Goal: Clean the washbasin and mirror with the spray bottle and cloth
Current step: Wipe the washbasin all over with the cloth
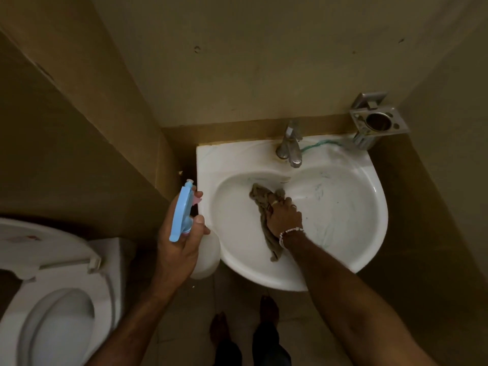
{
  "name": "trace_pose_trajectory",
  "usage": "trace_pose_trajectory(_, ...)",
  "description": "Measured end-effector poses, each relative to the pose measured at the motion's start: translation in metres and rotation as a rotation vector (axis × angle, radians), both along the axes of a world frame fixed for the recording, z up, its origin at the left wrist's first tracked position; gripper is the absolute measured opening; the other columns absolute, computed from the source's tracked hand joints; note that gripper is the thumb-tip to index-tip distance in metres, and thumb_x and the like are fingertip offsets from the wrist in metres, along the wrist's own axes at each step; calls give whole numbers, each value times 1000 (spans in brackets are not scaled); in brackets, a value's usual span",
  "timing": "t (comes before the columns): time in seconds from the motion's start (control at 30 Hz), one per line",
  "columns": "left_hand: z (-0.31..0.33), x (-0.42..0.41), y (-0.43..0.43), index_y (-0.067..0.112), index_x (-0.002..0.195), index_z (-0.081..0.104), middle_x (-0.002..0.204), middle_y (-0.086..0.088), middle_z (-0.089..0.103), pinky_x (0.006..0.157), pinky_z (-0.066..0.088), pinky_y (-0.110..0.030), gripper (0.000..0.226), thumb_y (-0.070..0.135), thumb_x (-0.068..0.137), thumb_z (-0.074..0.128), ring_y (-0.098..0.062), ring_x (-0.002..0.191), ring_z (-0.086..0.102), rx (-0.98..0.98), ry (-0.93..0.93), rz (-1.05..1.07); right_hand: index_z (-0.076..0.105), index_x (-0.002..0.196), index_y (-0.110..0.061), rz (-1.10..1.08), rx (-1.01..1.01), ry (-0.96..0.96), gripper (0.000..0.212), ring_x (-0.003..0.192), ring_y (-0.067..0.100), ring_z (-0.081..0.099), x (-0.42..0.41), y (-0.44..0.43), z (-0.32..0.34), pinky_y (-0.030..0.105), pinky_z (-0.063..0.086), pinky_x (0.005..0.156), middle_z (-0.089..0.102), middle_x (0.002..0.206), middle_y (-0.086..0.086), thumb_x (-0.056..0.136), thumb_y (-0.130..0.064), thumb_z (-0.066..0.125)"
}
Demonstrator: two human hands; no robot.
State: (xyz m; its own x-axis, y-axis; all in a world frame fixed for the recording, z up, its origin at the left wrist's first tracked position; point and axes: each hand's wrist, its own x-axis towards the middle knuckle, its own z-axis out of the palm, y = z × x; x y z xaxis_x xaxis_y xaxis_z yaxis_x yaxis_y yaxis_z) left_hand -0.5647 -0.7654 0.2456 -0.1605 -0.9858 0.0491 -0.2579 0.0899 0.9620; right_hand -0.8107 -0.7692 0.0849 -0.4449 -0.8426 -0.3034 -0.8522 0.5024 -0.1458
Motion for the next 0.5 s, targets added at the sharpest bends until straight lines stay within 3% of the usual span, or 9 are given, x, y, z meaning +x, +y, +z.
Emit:
trace_pose_trajectory(0.07, 4, -4, 2, -4, 134, 42, 104, -22, 61, 74, 43, 0, 52, 23, 91, 56, 6, 83, 62, 9, -19, 1, 53, 135, -19, 76, -6, -40, 50, 112, 41, 53, 3, 8, 2, 48, 47, 89, 48, 131, 20, 94, -46, 46)
trace_pose_trajectory(0.2, 11, -16, 10, -9, 131, 43, 104, -14, 60, 75, 45, -3, 72, 43, 82, 50, 5, 85, 62, 26, 8, 4, 39, 145, -32, 225, -32, -204, 70, 117, 39, 53, 19, 29, 12, 47, 49, 93, 43, 143, 14, 86, -68, 45)
trace_pose_trajectory(0.33, 13, -24, 19, -14, 127, 44, 100, -1, 65, 77, 44, -2, 74, 45, 82, 51, 6, 86, 63, 24, 9, 4, 35, 148, -22, 358, -55, -224, 67, 104, 37, 57, 41, 44, 15, 44, 51, 86, 49, 128, 17, 92, -57, 45)
trace_pose_trajectory(0.43, 13, -26, 29, -14, 126, 46, 99, -22, 63, 77, 43, -1, 80, 53, 82, 53, 6, 83, 62, 21, -12, 26, 39, 145, -19, 207, -70, -210, 59, 110, 38, 51, 52, 39, 15, 45, 49, 87, 44, 132, 18, 94, -48, 46)
trace_pose_trajectory(0.5, 13, -24, 35, -12, 128, 44, 101, -24, 61, 75, 43, 0, 77, 50, 85, 53, 7, 83, 62, 24, -30, 60, 39, 145, -21, 96, -69, -235, 56, 117, 40, 44, 61, 23, 17, 48, 48, 90, 36, 138, 19, 95, -44, 48)
